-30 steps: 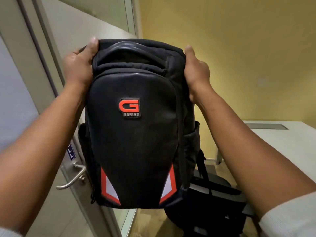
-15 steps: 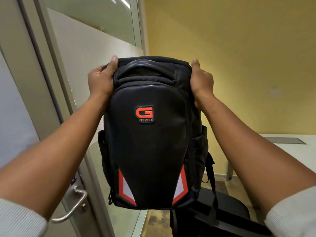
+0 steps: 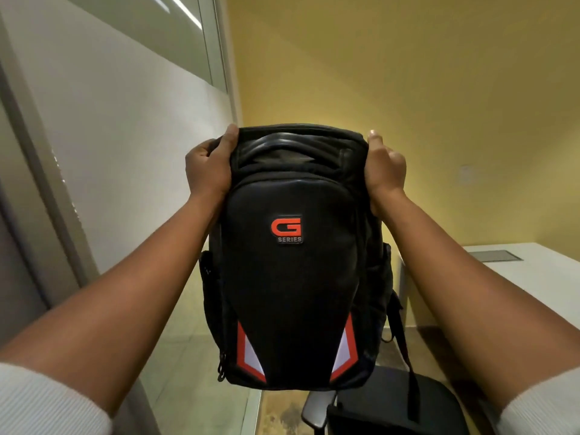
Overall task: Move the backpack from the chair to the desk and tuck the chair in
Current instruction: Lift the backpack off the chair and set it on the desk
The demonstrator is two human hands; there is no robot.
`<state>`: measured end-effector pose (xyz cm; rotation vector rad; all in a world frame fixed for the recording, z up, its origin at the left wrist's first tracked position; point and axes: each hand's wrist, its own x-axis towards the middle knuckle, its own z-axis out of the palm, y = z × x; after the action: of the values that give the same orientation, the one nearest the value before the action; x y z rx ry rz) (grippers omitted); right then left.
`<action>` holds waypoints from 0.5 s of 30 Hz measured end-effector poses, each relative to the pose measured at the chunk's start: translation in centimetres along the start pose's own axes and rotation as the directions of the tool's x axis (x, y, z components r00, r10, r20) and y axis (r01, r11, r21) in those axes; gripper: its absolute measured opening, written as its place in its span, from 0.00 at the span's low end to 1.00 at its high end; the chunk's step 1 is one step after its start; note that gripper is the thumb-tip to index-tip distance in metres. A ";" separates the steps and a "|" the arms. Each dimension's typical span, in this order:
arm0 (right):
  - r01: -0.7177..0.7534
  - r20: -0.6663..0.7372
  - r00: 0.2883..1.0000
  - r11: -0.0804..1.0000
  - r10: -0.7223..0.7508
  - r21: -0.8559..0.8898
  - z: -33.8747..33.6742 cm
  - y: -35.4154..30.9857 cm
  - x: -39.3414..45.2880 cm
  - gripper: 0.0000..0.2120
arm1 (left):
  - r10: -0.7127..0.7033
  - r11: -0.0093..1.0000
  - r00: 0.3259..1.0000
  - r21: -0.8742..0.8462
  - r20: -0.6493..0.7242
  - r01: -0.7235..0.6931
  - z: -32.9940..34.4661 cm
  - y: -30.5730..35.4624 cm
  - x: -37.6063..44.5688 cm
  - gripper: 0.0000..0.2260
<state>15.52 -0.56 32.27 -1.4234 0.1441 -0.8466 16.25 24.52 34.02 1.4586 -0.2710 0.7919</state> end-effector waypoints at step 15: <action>0.049 -0.075 0.996 0.997 -0.054 -0.064 6.1 8.0 9.6 0.22 | -0.055 0.978 0.995 -0.196 0.084 0.071 5.5 -12.6 7.8 0.18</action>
<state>29.16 -1.98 29.94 -1.4586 0.1936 -0.9469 31.39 22.78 29.76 1.3046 -0.3515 0.6386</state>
